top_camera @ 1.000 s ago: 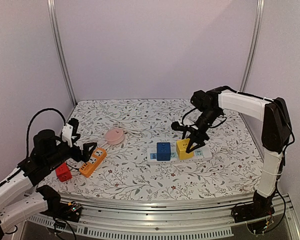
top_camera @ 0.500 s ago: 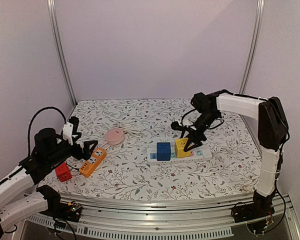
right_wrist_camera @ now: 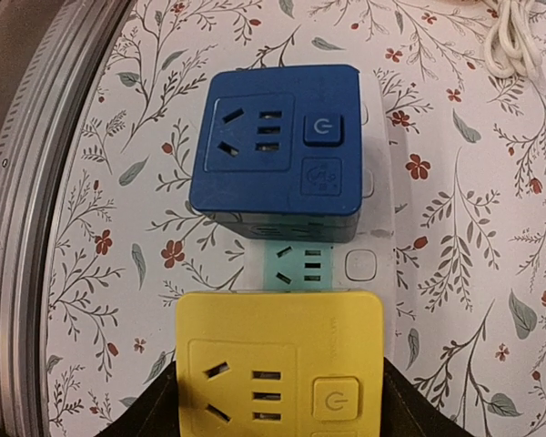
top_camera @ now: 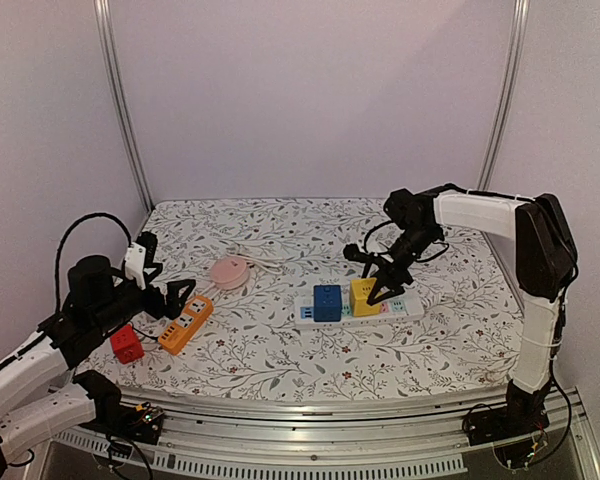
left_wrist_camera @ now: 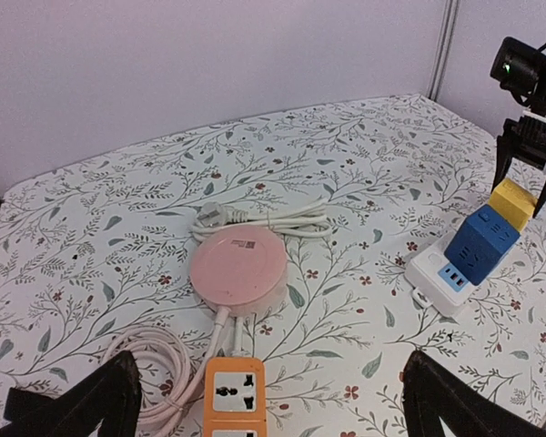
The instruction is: Insert the plug
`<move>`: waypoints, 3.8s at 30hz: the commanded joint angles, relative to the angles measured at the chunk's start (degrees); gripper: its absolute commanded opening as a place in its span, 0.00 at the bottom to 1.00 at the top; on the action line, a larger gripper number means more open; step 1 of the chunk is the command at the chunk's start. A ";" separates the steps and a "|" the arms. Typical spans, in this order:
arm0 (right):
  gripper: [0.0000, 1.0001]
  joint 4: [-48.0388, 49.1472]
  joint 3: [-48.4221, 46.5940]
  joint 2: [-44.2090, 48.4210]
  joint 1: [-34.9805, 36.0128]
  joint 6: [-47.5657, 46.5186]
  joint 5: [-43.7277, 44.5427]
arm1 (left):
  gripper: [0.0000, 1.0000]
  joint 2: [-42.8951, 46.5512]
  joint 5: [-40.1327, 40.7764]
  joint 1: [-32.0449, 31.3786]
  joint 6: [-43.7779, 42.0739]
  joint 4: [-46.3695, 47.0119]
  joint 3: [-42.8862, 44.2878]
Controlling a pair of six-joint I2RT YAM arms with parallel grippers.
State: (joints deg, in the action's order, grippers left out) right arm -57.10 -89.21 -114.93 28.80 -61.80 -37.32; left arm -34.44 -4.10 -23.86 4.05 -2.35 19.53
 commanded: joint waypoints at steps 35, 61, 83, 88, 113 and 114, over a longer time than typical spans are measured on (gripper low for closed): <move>0.99 10.42 3.60 3.80 5.79 12.80 12.84 | 0.99 -3.00 -1.41 0.79 -8.02 -4.83 7.46; 0.99 39.22 22.08 30.29 7.67 52.14 18.92 | 0.90 -51.44 15.48 18.14 -22.65 -78.14 50.67; 0.99 37.56 23.74 31.17 10.50 57.60 23.47 | 1.00 -66.93 4.83 30.71 -19.62 -79.74 44.62; 0.99 37.41 23.96 30.85 10.68 57.77 23.98 | 0.99 -68.72 4.54 30.71 -20.66 -79.04 42.73; 0.99 35.16 22.00 28.85 10.98 54.17 25.09 | 0.99 -44.03 11.50 11.33 -49.69 -76.41 40.11; 0.99 35.15 21.99 28.76 11.01 54.09 24.86 | 1.00 -41.53 13.18 11.49 -53.25 -75.58 39.24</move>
State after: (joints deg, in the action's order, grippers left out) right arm -20.58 -66.13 -85.58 39.38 -6.81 -12.49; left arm -86.59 1.06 -12.91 -33.15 -76.71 61.45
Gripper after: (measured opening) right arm 0.988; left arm 0.993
